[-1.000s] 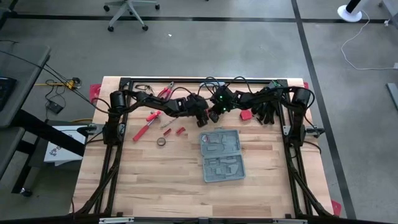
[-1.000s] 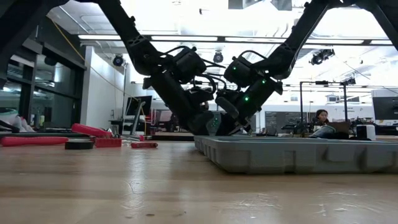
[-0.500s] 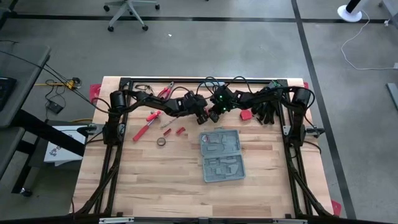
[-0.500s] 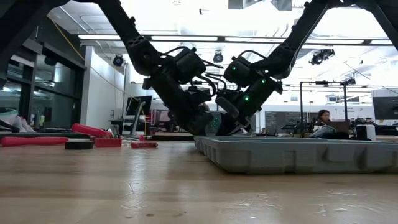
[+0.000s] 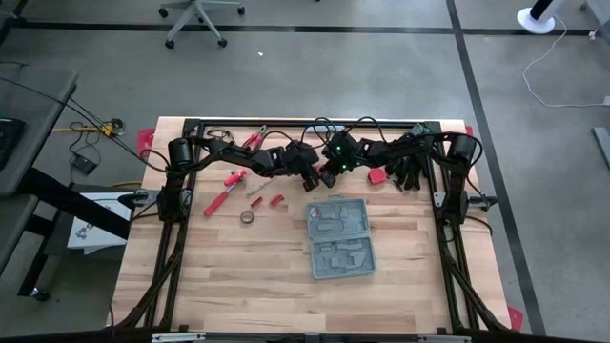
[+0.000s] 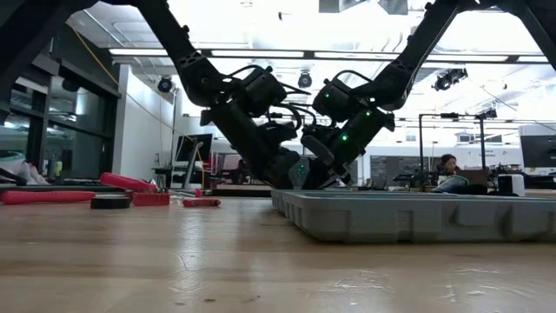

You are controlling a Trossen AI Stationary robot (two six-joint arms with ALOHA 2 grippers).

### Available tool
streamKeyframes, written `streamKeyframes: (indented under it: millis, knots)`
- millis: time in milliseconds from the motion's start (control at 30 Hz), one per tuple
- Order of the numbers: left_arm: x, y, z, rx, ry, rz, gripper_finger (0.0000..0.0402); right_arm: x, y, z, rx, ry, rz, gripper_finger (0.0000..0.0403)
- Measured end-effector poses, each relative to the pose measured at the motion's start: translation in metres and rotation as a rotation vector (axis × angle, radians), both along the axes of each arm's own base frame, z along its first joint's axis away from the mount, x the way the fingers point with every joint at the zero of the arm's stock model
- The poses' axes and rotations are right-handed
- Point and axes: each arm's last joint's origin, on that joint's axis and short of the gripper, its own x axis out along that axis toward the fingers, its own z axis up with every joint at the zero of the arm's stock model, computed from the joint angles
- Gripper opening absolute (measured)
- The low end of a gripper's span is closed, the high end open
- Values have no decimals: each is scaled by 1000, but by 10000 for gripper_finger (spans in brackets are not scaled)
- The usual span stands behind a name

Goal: Prefit tool cases
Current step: Remove the orange hex key set from the gray tool case

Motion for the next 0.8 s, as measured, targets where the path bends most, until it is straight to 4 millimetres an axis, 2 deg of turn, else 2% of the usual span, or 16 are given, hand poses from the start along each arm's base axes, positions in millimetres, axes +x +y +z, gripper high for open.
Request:
streamKeyframes:
  millis: [333, 800]
  knots:
    - [-13, 20, -6, -83, 29, 17, 99, 0, 0, 0, 3, 0, -2, 0]
    - [-14, 21, -3, -70, 30, 24, 99, 0, 0, 0, 2, 0, -2, 0]
